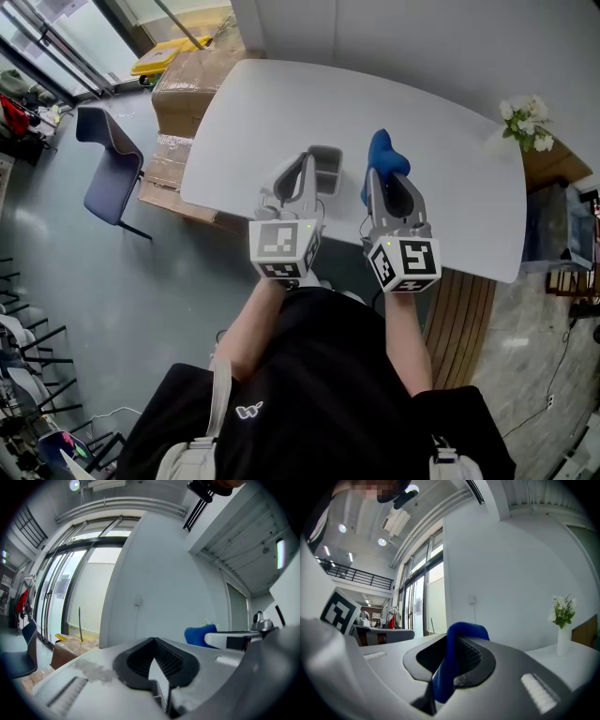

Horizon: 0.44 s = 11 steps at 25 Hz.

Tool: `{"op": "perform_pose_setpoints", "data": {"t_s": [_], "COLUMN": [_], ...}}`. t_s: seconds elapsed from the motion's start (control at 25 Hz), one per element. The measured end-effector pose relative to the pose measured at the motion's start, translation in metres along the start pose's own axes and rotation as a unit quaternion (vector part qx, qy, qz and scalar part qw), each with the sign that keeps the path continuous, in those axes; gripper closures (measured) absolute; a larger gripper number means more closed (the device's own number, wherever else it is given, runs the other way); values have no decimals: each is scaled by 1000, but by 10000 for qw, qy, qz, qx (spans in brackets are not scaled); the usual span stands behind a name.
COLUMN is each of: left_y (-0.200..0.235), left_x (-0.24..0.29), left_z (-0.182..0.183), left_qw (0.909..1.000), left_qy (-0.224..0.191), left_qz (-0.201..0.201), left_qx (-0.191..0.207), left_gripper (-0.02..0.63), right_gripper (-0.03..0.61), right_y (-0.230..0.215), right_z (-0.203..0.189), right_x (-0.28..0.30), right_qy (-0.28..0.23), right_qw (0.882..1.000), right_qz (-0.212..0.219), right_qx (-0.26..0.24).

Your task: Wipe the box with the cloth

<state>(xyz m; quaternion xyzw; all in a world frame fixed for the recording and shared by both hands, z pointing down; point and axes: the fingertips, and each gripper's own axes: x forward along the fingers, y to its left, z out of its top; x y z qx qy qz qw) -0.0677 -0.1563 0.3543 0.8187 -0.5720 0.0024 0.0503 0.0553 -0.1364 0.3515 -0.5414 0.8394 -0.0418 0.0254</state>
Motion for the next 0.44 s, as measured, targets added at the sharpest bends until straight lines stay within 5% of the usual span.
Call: {"op": "perform_pose_setpoints", "data": {"t_s": [0.44], "left_y": [2], "left_x": [-5], "left_z": [-4], "left_qw": [10000], "left_qy": [33], "left_qz": [-33], "left_qx": [11], "left_gripper": [612], "right_gripper": [528], "right_y": [6], "right_z": [0], "right_x": [-1], "right_qy": [-4], "right_qw": [10000], "right_qz": [49], "right_qx": [-12]}}
